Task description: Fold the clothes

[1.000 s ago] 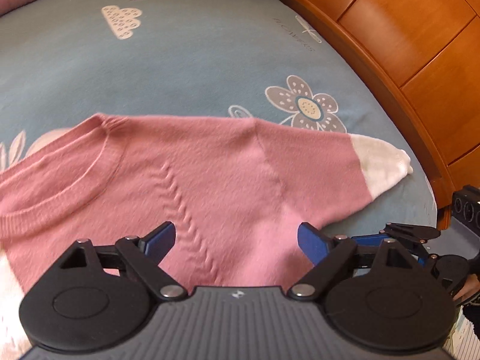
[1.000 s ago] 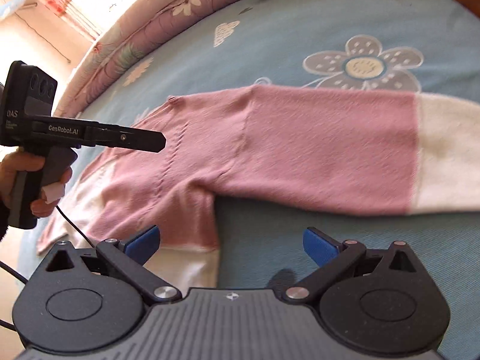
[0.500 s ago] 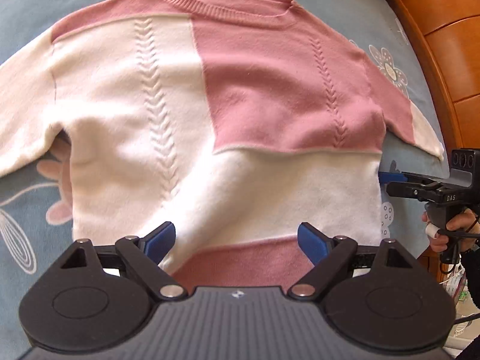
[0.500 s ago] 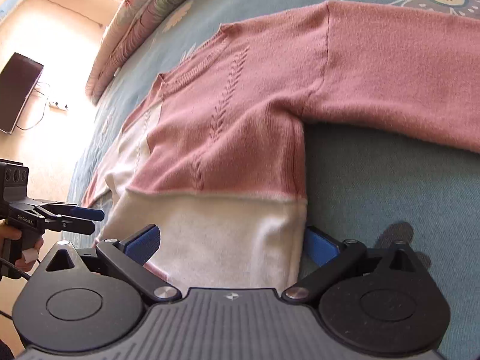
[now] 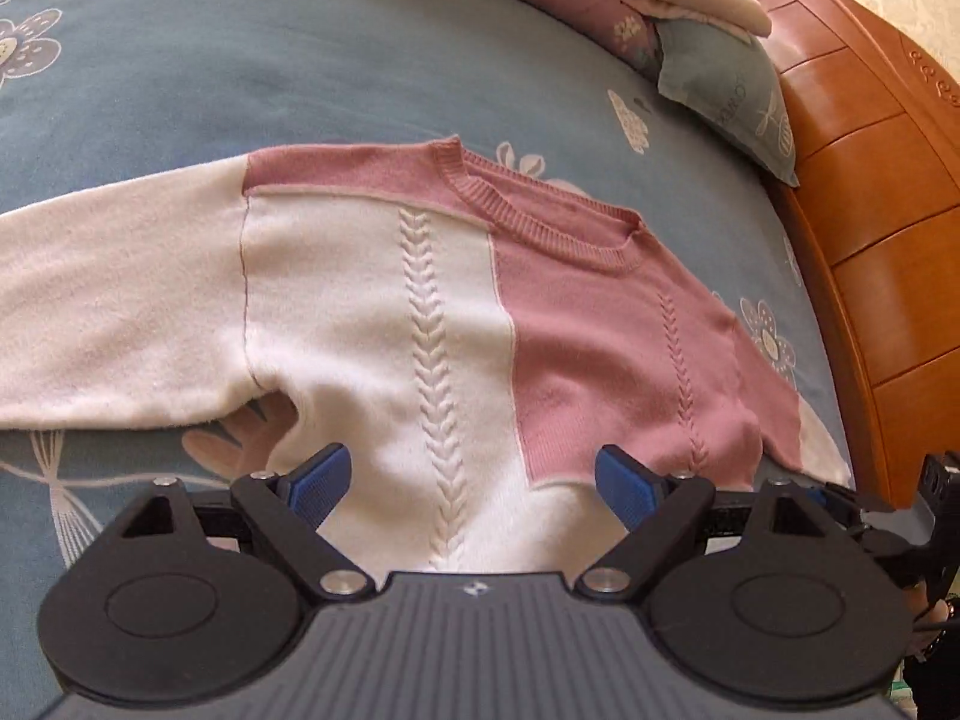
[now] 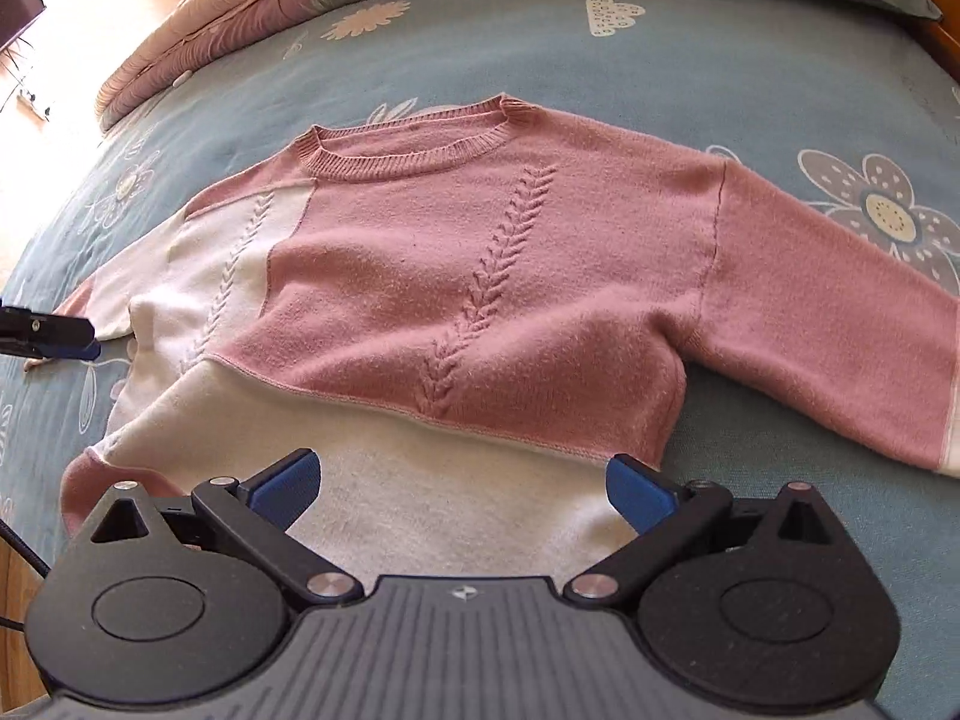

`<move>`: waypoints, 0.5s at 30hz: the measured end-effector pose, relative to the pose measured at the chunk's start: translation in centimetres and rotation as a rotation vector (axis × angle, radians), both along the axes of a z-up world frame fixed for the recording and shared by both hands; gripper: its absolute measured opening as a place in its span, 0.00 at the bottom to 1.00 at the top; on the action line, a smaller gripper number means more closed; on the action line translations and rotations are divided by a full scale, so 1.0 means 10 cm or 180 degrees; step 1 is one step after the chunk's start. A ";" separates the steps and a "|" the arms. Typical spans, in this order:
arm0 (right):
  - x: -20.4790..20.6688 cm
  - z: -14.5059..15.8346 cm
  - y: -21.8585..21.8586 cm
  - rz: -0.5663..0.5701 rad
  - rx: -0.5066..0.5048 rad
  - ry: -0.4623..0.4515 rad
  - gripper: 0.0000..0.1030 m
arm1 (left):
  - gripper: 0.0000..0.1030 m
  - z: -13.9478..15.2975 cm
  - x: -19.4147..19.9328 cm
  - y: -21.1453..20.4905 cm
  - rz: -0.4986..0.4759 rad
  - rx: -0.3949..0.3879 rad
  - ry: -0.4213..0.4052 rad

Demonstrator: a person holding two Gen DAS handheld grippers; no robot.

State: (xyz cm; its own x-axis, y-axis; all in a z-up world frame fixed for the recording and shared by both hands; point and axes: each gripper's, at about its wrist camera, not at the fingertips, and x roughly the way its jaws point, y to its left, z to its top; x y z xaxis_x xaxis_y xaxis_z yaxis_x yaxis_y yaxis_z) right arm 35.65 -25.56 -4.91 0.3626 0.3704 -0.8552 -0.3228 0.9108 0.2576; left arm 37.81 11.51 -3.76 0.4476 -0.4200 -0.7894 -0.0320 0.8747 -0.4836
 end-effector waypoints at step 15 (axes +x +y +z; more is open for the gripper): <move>-0.02 -0.01 0.53 0.0059 -0.0230 -0.0033 1.00 | 0.74 -0.56 -0.12 0.24 0.0042 -0.0270 0.0512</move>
